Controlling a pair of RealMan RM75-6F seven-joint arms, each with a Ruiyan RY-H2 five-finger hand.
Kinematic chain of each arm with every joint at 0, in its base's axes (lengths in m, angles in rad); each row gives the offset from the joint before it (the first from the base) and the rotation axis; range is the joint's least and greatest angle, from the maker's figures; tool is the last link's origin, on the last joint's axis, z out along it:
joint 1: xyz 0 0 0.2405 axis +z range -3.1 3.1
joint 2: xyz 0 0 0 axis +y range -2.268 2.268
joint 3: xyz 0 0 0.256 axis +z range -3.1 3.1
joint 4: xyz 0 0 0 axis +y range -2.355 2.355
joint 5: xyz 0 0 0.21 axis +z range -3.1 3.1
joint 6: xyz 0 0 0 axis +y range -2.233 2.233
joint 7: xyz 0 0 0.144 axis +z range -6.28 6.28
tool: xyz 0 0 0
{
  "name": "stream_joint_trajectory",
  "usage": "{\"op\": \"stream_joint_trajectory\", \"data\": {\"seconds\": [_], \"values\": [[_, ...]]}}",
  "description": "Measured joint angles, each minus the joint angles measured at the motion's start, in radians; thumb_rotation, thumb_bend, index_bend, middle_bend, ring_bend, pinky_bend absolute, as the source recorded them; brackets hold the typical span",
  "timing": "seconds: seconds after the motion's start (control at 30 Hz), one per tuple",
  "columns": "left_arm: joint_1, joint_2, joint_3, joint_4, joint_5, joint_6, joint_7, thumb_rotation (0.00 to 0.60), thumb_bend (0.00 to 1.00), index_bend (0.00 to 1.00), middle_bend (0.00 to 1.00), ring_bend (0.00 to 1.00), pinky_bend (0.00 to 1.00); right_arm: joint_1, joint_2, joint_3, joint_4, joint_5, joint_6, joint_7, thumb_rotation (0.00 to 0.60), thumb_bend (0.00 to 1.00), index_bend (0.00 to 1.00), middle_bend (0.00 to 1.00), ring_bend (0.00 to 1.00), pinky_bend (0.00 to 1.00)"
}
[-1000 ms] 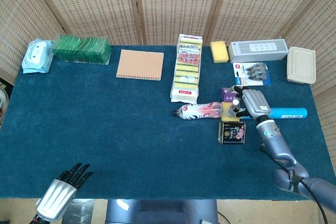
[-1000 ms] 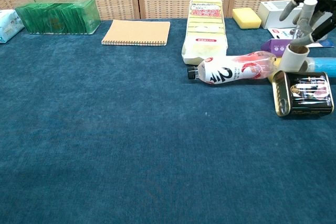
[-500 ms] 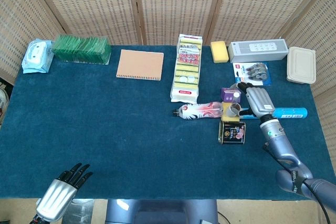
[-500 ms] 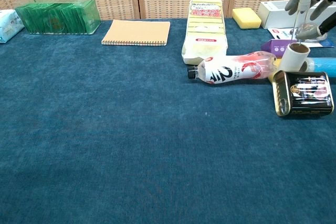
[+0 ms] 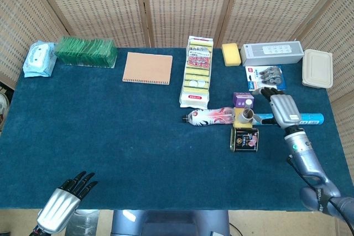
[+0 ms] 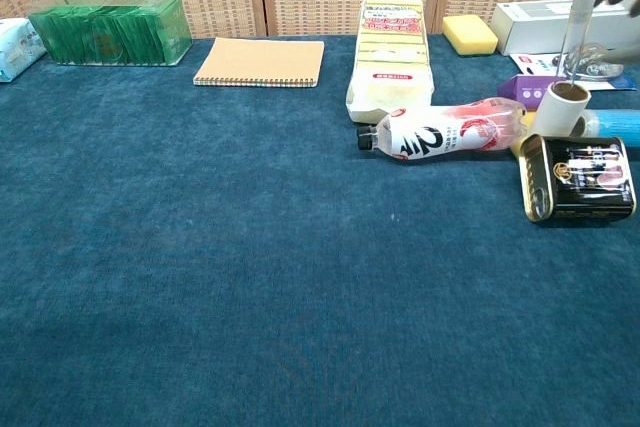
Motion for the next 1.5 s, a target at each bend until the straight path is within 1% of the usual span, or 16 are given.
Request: {"op": "stream_joint_trajectory", "data": {"seconds": [0.1, 0.2, 0.27, 0.33, 0.43, 0.57, 0.67, 0.73, 0.83, 0.97, 1.07, 1.2, 1.33, 1.5], "values": [[-0.006, 0.009, 0.004, 0.001, 0.013, 0.003, -0.015, 0.600, 0.28, 0.22, 0.18, 0.16, 0.39, -0.043, 0.040, -0.016, -0.022, -0.012, 0.043, 0.000, 0.600, 0.25, 0.27, 0.27, 0.23, 0.27], [-0.010, 0.016, 0.004, 0.001, 0.020, 0.013, -0.025, 0.600, 0.28, 0.22, 0.18, 0.16, 0.39, -0.086, 0.088, -0.037, -0.068, -0.032, 0.083, 0.009, 0.600, 0.25, 0.26, 0.27, 0.23, 0.27], [-0.010, 0.020, 0.004, 0.002, 0.025, 0.023, -0.034, 0.600, 0.28, 0.22, 0.18, 0.16, 0.39, -0.128, 0.133, -0.061, -0.115, -0.060, 0.127, 0.013, 0.600, 0.25, 0.24, 0.26, 0.23, 0.28], [-0.010, 0.023, 0.003, 0.003, 0.030, 0.034, -0.043, 0.600, 0.28, 0.22, 0.18, 0.16, 0.39, -0.176, 0.181, -0.092, -0.165, -0.097, 0.185, 0.001, 0.600, 0.25, 0.23, 0.25, 0.22, 0.28], [-0.010, 0.030, 0.002, 0.005, 0.037, 0.051, -0.059, 0.600, 0.28, 0.22, 0.18, 0.16, 0.39, -0.248, 0.221, -0.131, -0.222, -0.152, 0.294, -0.027, 0.600, 0.25, 0.22, 0.25, 0.22, 0.28], [-0.014, 0.041, -0.001, 0.010, 0.042, 0.064, -0.085, 0.600, 0.28, 0.22, 0.18, 0.16, 0.39, -0.352, 0.250, -0.180, -0.281, -0.237, 0.461, -0.035, 0.600, 0.25, 0.22, 0.25, 0.22, 0.28], [-0.021, 0.053, -0.001, 0.012, 0.042, 0.064, -0.107, 0.600, 0.28, 0.22, 0.18, 0.16, 0.39, -0.438, 0.259, -0.217, -0.296, -0.293, 0.570, -0.046, 0.600, 0.25, 0.19, 0.25, 0.22, 0.28], [-0.026, 0.060, -0.003, 0.011, 0.041, 0.064, -0.122, 0.600, 0.28, 0.22, 0.18, 0.16, 0.39, -0.479, 0.265, -0.235, -0.301, -0.319, 0.605, -0.075, 0.600, 0.25, 0.18, 0.25, 0.21, 0.28], [-0.036, 0.072, -0.011, 0.009, 0.031, 0.062, -0.138, 0.600, 0.28, 0.22, 0.18, 0.16, 0.39, -0.498, 0.269, -0.250, -0.305, -0.358, 0.632, -0.103, 0.600, 0.25, 0.18, 0.25, 0.21, 0.28], [-0.041, 0.082, -0.017, 0.003, 0.029, 0.069, -0.149, 0.600, 0.28, 0.22, 0.18, 0.16, 0.39, -0.532, 0.271, -0.271, -0.303, -0.429, 0.700, -0.116, 0.600, 0.25, 0.18, 0.25, 0.21, 0.28], [-0.038, 0.086, -0.018, 0.003, 0.031, 0.079, -0.152, 0.600, 0.28, 0.22, 0.18, 0.16, 0.39, -0.549, 0.275, -0.289, -0.299, -0.459, 0.702, -0.125, 0.600, 0.25, 0.18, 0.25, 0.21, 0.28], [-0.031, 0.093, -0.018, -0.004, 0.017, 0.077, -0.143, 0.600, 0.28, 0.22, 0.18, 0.16, 0.39, -0.547, 0.292, -0.299, -0.306, -0.443, 0.641, -0.144, 0.600, 0.25, 0.18, 0.25, 0.21, 0.28], [-0.025, 0.103, -0.021, -0.019, 0.003, 0.074, -0.131, 0.600, 0.28, 0.22, 0.18, 0.16, 0.39, -0.537, 0.313, -0.300, -0.336, -0.412, 0.572, -0.183, 0.600, 0.25, 0.18, 0.25, 0.21, 0.28], [-0.022, 0.103, -0.021, -0.017, 0.012, 0.087, -0.139, 0.600, 0.28, 0.22, 0.18, 0.16, 0.39, -0.528, 0.322, -0.296, -0.356, -0.401, 0.536, -0.209, 0.600, 0.25, 0.18, 0.25, 0.21, 0.28]]}}
